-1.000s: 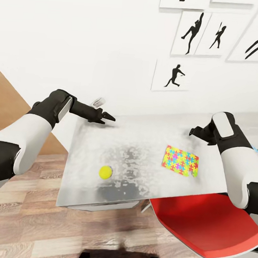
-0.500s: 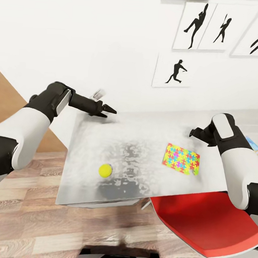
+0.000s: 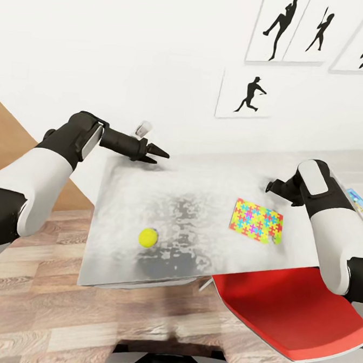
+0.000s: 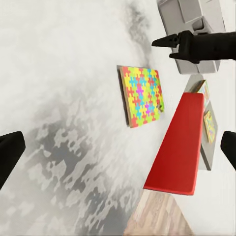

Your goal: Put all the toys in the child's room - the three board games (two on the bed and one on the table), the two jigsaw puzzles on the table, and the tennis ball on the table - inside the toy box on the table in the child's room.

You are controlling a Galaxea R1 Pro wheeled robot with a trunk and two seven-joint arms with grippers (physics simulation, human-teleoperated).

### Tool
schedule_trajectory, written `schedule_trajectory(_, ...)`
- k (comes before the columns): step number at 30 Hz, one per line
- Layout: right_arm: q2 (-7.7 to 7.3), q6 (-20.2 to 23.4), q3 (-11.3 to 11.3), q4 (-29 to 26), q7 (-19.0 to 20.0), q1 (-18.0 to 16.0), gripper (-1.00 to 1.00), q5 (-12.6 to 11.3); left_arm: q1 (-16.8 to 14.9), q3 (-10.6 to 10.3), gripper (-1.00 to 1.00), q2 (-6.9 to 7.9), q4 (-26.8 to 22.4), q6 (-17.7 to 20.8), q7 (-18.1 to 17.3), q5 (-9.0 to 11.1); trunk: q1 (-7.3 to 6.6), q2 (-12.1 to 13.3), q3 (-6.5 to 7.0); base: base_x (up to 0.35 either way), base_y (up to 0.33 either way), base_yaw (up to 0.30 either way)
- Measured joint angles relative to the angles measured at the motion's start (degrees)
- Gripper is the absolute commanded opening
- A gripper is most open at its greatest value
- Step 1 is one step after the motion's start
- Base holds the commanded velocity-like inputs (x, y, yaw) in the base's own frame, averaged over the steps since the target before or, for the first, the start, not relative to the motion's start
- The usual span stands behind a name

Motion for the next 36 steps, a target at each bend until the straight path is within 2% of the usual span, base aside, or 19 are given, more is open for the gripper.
schedule_trajectory(3, 0.0, 0.0, 0.0, 0.0, 0.0, 0.0, 1.0, 0.0, -1.2, -2.0, 1.0, -0.37, -0.5, -0.1, -4.7, 0.0, 0.0, 0.0, -0.28, 0.0, 0.0, 0.0)
schedule_trajectory(5, -0.01, 0.0, 0.0, 0.0, 0.1, 0.0, 1.0, 0.0, -1.9, -4.2, 1.0, -0.57, -1.9, -0.1, -9.0, 0.0, 0.0, 0.0, -0.47, 0.0, 0.0, 0.0)
schedule_trajectory(6, -0.02, 0.0, 0.0, 0.0, 0.1, 0.0, 1.0, 0.0, -2.1, -5.9, 1.0, -0.71, -3.5, -0.1, -11.7, 0.0, 0.0, 0.0, -0.56, 0.0, 0.0, 0.0)
schedule_trajectory(8, -0.03, 0.0, 0.0, 0.0, 0.1, 0.0, 1.0, -0.1, -2.3, -7.9, 1.0, -0.88, -5.5, -0.1, -14.3, 0.0, 0.0, 0.0, -0.76, 0.0, 0.0, 0.0)
schedule_trajectory(9, -0.07, 0.1, 0.0, 0.0, 0.1, 0.0, 1.0, 0.0, -2.4, -9.7, 1.0, -1.04, -7.7, -0.1, -16.6, 0.1, 0.0, 0.0, -0.85, 0.0, 0.0, 0.0)
schedule_trajectory(11, -0.1, 0.1, 0.0, 0.0, 0.1, 0.0, 1.0, -0.1, -2.5, -11.4, 1.0, -1.2, -9.9, -0.1, -18.5, 0.1, 0.0, 0.0, -1.04, 0.0, 0.0, 0.0)
schedule_trajectory(13, -0.14, 0.1, 0.0, 0.0, 0.1, 0.1, 1.0, 0.0, -2.6, -13.1, 1.0, -1.6, -12.7, -0.1, -18.8, 0.2, 0.0, 0.0, -1.23, 0.0, 0.0, 0.0)
schedule_trajectory(17, -0.22, 0.1, 0.0, -0.1, 0.1, 0.1, 1.0, 0.0, -2.6, -14.3, 1.0, -2.4, -15.3, -0.1, -18.8, 0.2, 0.0, 0.0, -1.61, 0.0, 0.0, 0.0)
schedule_trajectory(28, -0.25, 0.0, -0.1, -0.3, 0.1, 0.2, 1.0, 0.0, -2.6, -16.2, 1.0, -5.66, -16.7, -0.1, -18.8, 0.0, 0.0, 0.0, -2.64, 0.0, 0.0, 0.0)
schedule_trajectory(36, -0.25, -0.1, -0.2, -0.3, 0.1, 0.2, 1.0, 0.0, -2.6, -16.7, 1.0, -6.12, -16.8, -0.1, -18.8, 0.1, 0.0, 0.0, -3.4, 0.0, 0.0, 0.0)
